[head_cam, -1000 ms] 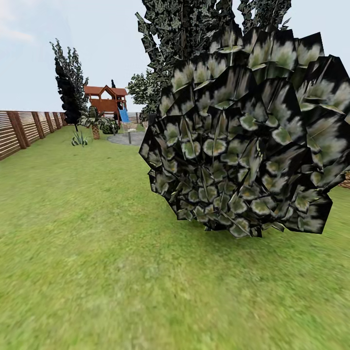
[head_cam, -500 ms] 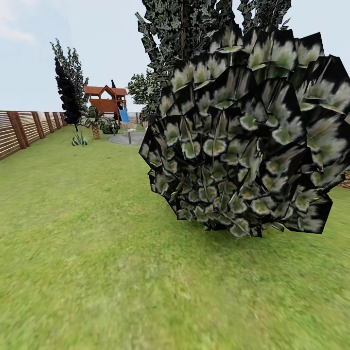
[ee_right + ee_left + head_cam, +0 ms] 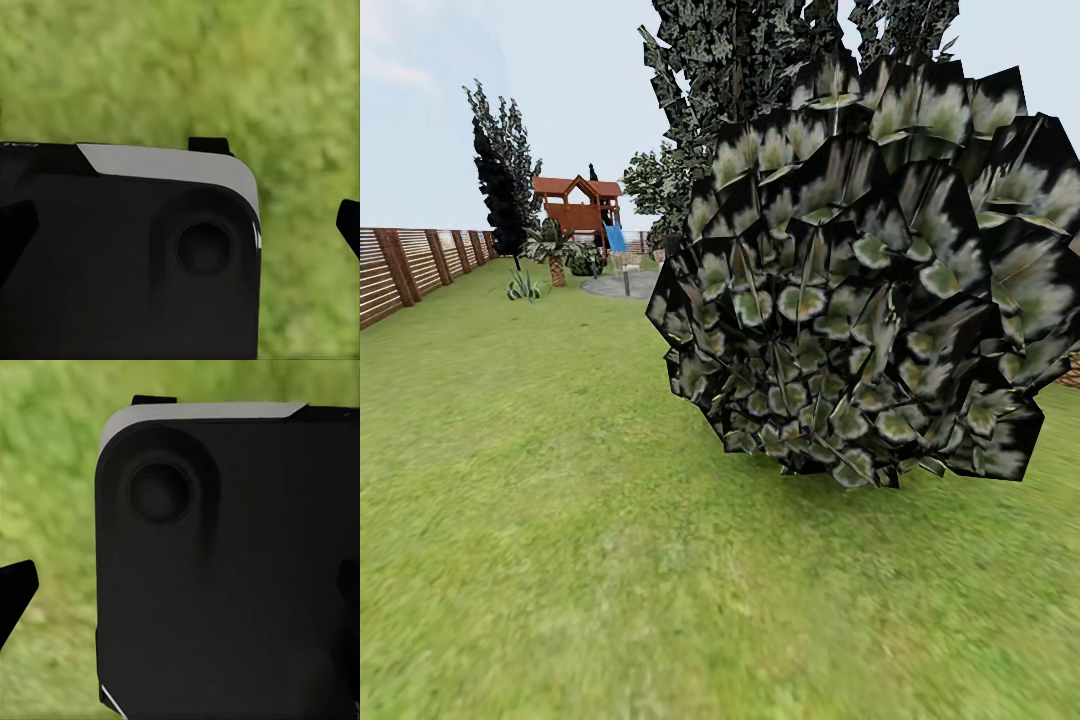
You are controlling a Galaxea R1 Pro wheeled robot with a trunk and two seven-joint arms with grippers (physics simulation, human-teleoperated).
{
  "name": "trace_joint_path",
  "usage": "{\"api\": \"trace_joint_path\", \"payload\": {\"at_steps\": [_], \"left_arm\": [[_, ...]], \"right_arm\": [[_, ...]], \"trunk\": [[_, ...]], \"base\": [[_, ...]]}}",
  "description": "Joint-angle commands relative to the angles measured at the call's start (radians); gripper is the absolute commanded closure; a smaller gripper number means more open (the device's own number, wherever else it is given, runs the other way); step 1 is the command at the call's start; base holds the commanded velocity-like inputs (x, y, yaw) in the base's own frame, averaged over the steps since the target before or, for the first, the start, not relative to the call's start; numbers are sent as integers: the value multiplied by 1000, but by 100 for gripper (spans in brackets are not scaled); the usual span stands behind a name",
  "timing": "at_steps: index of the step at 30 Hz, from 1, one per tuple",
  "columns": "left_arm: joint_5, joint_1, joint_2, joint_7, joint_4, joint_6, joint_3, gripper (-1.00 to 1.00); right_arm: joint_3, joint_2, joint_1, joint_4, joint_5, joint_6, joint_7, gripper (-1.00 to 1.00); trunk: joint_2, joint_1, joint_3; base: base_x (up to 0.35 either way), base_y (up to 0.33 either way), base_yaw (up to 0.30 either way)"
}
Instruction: Take the three Easter eggs out of the wicker basket on the lawn in the garden, then place them on the lawn next to a single tree (choose any tree) so that all three eggs are next to the same tree and none are left in the basket.
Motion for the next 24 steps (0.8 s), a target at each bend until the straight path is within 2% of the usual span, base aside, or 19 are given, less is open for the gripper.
{"api": "trace_joint_path", "payload": {"at_steps": [1,9,24], "left_arm": [[1,1,0,0,-2,-1,4,-100],[1,0,0,0,-2,-1,4,-100],[1,0,0,1,-2,-1,4,-100]], "right_arm": [[0,0,-1,1,1,-3,1,-100],[0,-5,-1,2,-1,-4,3,-100],[-1,-6,-1,3,-1,-6,3,-100]], "trunk": [[0,0,-1],[0,0,-1],[0,0,-1]], "base": [[0,0,0],[0,0,-9],[0,0,-273]]}}
